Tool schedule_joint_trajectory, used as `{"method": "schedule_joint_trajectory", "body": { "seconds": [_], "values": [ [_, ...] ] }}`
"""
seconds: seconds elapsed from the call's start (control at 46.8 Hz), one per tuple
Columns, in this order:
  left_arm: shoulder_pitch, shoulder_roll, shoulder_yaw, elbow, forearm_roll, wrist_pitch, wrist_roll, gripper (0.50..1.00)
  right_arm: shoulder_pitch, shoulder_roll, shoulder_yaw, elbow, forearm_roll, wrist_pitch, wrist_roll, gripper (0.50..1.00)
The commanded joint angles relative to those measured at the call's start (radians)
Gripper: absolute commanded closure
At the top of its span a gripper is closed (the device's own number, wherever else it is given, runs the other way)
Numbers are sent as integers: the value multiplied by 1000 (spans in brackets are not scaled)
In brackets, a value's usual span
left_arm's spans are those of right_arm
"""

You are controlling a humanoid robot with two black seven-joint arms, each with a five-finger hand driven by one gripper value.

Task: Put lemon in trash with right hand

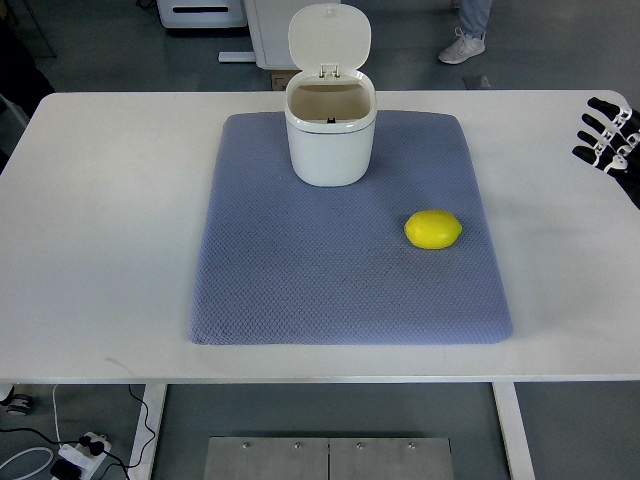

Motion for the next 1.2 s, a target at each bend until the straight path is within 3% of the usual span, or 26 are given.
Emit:
{"method": "schedule_joint_trajectory", "body": {
  "seconds": [0.0, 0.342, 0.684, 1.176],
  "values": [
    [0, 0, 0, 0, 1, 0, 0, 500, -13, -23, 0, 30, -43, 0, 17, 500],
    [0, 0, 0, 0, 0, 0, 0, 500, -55, -34, -7, 59, -201, -18, 48, 500],
    [0, 0, 0, 0, 0, 0, 0, 500, -39, -12, -120, 101, -338, -152, 51, 500],
    [0, 0, 0, 0, 0, 0, 0, 500, 187, 58, -441, 98, -361, -293, 49, 500]
  ]
}}
